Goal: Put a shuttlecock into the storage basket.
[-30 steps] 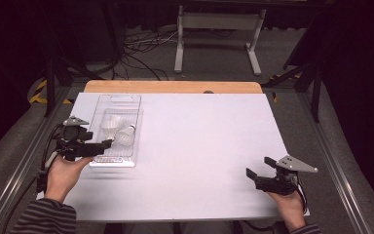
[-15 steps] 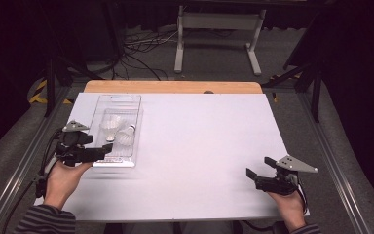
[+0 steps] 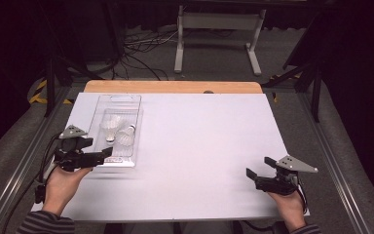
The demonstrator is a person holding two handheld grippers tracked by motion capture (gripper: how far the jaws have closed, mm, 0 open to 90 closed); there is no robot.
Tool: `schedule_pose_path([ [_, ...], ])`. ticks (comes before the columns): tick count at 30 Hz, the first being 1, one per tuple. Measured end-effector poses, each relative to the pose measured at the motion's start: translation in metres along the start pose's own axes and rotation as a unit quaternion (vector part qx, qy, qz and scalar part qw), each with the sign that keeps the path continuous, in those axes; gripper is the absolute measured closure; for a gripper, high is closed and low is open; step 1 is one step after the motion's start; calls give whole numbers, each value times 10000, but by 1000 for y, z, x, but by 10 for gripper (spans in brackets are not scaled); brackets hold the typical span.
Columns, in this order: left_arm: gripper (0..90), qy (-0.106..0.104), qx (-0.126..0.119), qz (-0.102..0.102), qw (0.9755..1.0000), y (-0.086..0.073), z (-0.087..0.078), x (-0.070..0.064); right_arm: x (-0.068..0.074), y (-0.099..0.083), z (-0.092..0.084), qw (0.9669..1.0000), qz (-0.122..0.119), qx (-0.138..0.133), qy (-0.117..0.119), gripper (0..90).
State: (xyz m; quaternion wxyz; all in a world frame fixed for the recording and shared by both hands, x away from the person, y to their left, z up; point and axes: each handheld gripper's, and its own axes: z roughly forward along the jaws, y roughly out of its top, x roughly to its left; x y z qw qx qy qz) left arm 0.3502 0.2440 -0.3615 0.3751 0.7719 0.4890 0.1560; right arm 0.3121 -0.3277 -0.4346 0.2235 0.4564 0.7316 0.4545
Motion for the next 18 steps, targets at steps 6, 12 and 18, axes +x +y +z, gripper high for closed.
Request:
schedule_pose_path([
  [6,198,52,-103,2,9999,-6,-2,-1,0,0,0,10000,4,0,1,117],
  [12,194,55,-210,61,9997,-11,-4,-5,0,0,0,10000,0,-7,3,117],
  [18,190,-37,-312,23,9995,-15,-6,-6,0,0,0,10000,5,-8,7,117],
])
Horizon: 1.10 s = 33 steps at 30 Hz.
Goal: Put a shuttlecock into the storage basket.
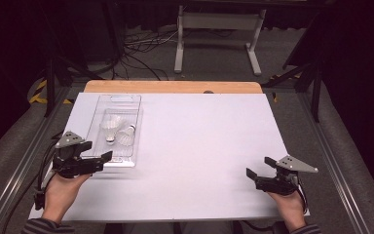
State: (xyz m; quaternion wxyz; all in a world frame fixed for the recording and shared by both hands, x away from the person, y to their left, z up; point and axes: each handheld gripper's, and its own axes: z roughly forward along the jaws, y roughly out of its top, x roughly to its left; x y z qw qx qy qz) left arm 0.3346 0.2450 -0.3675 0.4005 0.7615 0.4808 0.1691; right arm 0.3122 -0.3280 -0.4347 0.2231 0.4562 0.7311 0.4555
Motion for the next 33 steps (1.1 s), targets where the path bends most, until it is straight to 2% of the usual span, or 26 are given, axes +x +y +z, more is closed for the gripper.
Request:
schedule_pose_path([
  [12,182,-82,-162,-26,9998,-8,-2,-1,0,0,0,10000,5,-3,4,117],
  [14,181,-126,-236,-95,9996,-12,-2,-1,0,0,0,10000,4,-2,3,117],
  [20,181,-161,-260,-107,9995,-16,-1,0,0,0,0,10000,1,-7,4,117],
  [26,186,-183,-397,-92,9990,-23,-1,0,0,0,0,10000,-7,-8,3,117],
  [33,192,-206,-563,-167,9981,-30,-2,1,0,0,0,10000,-11,-11,-1,117],
])
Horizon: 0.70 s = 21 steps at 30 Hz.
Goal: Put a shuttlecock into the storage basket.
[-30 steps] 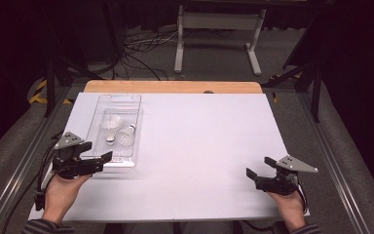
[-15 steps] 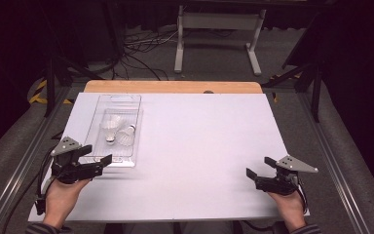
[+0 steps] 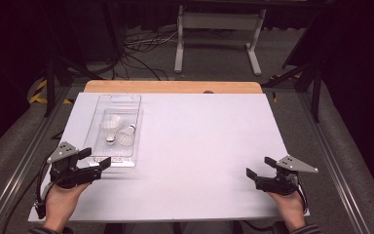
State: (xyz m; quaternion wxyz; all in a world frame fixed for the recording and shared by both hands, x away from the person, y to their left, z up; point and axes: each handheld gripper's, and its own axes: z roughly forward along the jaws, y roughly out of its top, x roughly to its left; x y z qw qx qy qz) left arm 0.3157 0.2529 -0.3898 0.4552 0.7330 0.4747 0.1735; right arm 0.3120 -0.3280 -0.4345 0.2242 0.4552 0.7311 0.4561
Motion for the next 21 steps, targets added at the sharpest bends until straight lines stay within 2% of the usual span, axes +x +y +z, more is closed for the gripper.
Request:
schedule_pose_path([
  [21,198,-78,-159,20,9998,-16,0,0,0,0,0,10000,-2,-4,-4,118],
])
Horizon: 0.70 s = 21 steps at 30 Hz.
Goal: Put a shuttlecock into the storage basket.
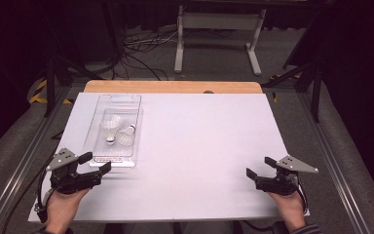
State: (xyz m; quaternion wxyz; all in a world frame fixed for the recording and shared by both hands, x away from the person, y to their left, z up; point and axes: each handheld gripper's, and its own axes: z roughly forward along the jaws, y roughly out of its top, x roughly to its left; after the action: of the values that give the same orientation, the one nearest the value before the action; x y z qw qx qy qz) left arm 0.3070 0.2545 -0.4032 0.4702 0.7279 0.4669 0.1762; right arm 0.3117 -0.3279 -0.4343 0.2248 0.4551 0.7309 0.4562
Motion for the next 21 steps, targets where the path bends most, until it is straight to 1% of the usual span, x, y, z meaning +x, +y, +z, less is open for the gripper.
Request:
schedule_pose_path([
  [3,198,2,-25,-23,10000,-2,0,0,0,0,0,10000,-2,3,-8,118],
  [5,197,2,-11,-5,10000,-3,-1,0,0,0,0,10000,-10,-10,-4,118],
  [7,198,-14,-34,-37,10000,-4,-1,1,0,0,0,10000,-11,-10,-3,118],
  [10,197,-2,-59,-10,10000,-5,-1,1,0,0,0,10000,-9,5,-9,118],
  [11,198,5,-57,-49,10000,-6,-1,1,0,0,0,10000,-9,6,-7,118],
  [18,198,7,-75,-25,10000,-9,0,1,0,0,-1,10000,11,-19,1,118],
  [21,198,-2,-72,-61,10000,-11,1,1,1,0,-1,10000,6,-14,6,118],
])
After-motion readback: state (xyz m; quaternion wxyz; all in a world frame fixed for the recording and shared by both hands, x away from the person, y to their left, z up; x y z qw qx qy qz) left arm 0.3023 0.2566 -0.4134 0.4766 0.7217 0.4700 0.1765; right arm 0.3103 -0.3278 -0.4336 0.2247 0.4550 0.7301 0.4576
